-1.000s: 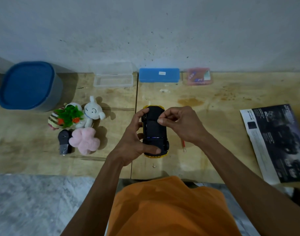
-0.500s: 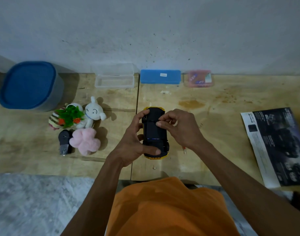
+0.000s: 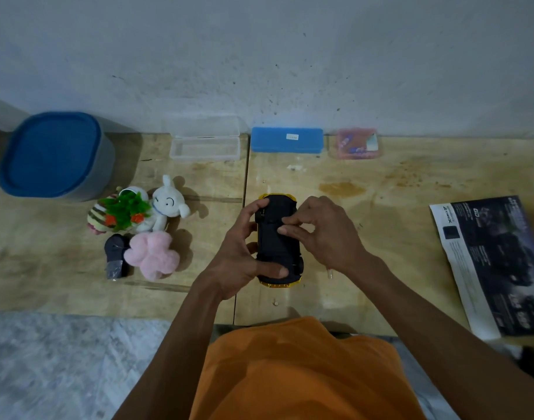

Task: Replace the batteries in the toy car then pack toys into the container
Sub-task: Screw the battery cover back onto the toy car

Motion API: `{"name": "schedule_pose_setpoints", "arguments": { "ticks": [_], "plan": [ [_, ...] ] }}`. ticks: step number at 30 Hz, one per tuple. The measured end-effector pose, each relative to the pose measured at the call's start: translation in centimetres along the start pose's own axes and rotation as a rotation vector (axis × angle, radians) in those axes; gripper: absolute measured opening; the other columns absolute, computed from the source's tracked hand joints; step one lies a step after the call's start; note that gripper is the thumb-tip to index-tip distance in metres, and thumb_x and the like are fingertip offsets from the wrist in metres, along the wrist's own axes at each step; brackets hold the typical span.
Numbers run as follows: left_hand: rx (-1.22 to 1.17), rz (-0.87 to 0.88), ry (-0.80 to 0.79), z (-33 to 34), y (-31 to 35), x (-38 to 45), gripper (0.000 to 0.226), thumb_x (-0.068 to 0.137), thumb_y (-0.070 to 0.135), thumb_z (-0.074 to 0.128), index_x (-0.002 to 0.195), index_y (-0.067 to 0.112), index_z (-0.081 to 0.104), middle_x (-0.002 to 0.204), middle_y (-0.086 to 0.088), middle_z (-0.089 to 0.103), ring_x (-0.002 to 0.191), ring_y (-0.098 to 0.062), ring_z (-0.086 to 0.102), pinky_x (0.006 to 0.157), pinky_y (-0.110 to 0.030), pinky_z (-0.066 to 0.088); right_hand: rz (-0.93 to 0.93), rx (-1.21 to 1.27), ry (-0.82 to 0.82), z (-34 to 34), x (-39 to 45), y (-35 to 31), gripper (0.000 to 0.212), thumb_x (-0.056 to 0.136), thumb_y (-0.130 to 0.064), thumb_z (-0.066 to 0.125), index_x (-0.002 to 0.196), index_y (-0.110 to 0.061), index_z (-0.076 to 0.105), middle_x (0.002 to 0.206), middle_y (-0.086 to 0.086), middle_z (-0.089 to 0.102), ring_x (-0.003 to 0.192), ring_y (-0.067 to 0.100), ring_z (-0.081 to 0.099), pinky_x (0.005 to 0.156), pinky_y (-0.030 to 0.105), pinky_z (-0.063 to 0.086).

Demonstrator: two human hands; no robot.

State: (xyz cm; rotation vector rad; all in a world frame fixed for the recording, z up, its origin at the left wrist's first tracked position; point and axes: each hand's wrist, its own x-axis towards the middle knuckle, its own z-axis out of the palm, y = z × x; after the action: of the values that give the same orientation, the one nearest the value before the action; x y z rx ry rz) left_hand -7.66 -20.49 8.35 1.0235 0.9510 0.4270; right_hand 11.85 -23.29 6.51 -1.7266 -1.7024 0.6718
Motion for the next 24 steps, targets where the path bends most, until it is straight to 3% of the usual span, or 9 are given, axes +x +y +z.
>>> {"name": "schedule_pose_setpoints", "arguments": {
  "ticks": [3,6,11,15,18,20,22,24],
  "plan": [
    [-0.028,-0.013,0.020,-0.2,0.1,0.2,0.111,0.051,-0.013,0.087,0.138,0.043,0.047,0.137,-0.005,0.054,0.118,-0.030,0.062,0.087,-0.049,0.060,-0.160,-0.204,0.057,0.3,-0.5,0.0,0.029,0.093,-0.044,0.061,0.106,-0.023,0.075,0.089,-0.005,0.057,0.086,0.017,0.052,0.053,0.032,0.047],
    [-0.047,-0.026,0.021,-0.6,0.1,0.3,0.109,0.051,-0.013,0.086,0.138,0.041,0.048,0.135,-0.007,0.055,0.116,-0.032,0.064,0.088,-0.052,0.059,-0.277,-0.381,0.050,0.5,-0.8,-0.1,0.032,0.098,-0.042,0.054,0.111,-0.020,0.073,0.090,-0.001,0.057,0.086,0.021,0.052,0.054,0.029,0.042],
    [-0.095,-0.034,0.027,-0.7,-0.6,0.6,0.108,0.048,-0.009,0.087,0.136,0.041,0.050,0.136,-0.007,0.055,0.118,-0.033,0.063,0.089,-0.057,0.058,-0.226,-0.423,0.007,0.9,-0.8,-0.3,0.036,0.099,-0.042,0.048,0.116,-0.020,0.071,0.093,0.000,0.057,0.089,0.022,0.053,0.058,0.036,0.050],
    [-0.146,-0.051,0.067,-0.6,-1.1,0.8,0.099,0.059,-0.014,0.079,0.137,0.040,0.049,0.137,-0.010,0.054,0.117,-0.034,0.064,0.088,-0.054,0.058,-0.199,-0.417,-0.013,1.0,-1.2,-0.7,0.041,0.098,-0.043,0.043,0.119,-0.020,0.069,0.094,0.000,0.057,0.089,0.023,0.052,0.058,0.036,0.050],
    [-0.197,-0.062,0.112,-0.6,-1.2,1.0,0.084,0.074,-0.011,0.075,0.136,0.039,0.050,0.138,-0.013,0.054,0.119,-0.036,0.063,0.086,-0.053,0.059,-0.169,-0.330,-0.077,1.1,-1.5,-0.1,0.044,0.099,-0.045,0.040,0.127,-0.023,0.066,0.097,-0.001,0.054,0.090,0.020,0.049,0.061,0.035,0.048],
    [-0.198,-0.072,0.125,-0.5,-1.2,1.2,0.078,0.083,-0.014,0.069,0.135,0.040,0.050,0.138,-0.014,0.053,0.120,-0.038,0.061,0.088,-0.057,0.058,-0.065,-0.101,-0.103,1.1,-1.3,0.6,0.040,0.099,-0.044,0.045,0.128,-0.026,0.066,0.096,-0.004,0.053,0.089,0.014,0.051,0.068,0.029,0.047],
    [-0.172,-0.082,0.136,-0.5,-1.1,1.5,0.077,0.084,-0.015,0.068,0.135,0.041,0.050,0.137,-0.014,0.053,0.121,-0.039,0.060,0.089,-0.060,0.056,0.062,0.136,0.003,1.1,-0.8,1.3,0.029,0.098,-0.033,0.056,0.123,-0.025,0.069,0.092,-0.005,0.057,0.082,0.009,0.056,0.073,0.021,0.048],
    [-0.154,-0.093,0.155,-0.5,-1.1,1.6,0.078,0.084,-0.015,0.068,0.135,0.040,0.049,0.136,-0.014,0.053,0.118,-0.037,0.062,0.089,-0.061,0.057,0.210,0.143,0.157,1.5,-0.5,2.8,0.024,0.096,-0.022,0.064,0.118,-0.021,0.071,0.091,-0.002,0.063,0.077,0.009,0.059,0.077,0.022,0.051]
  ]
}}
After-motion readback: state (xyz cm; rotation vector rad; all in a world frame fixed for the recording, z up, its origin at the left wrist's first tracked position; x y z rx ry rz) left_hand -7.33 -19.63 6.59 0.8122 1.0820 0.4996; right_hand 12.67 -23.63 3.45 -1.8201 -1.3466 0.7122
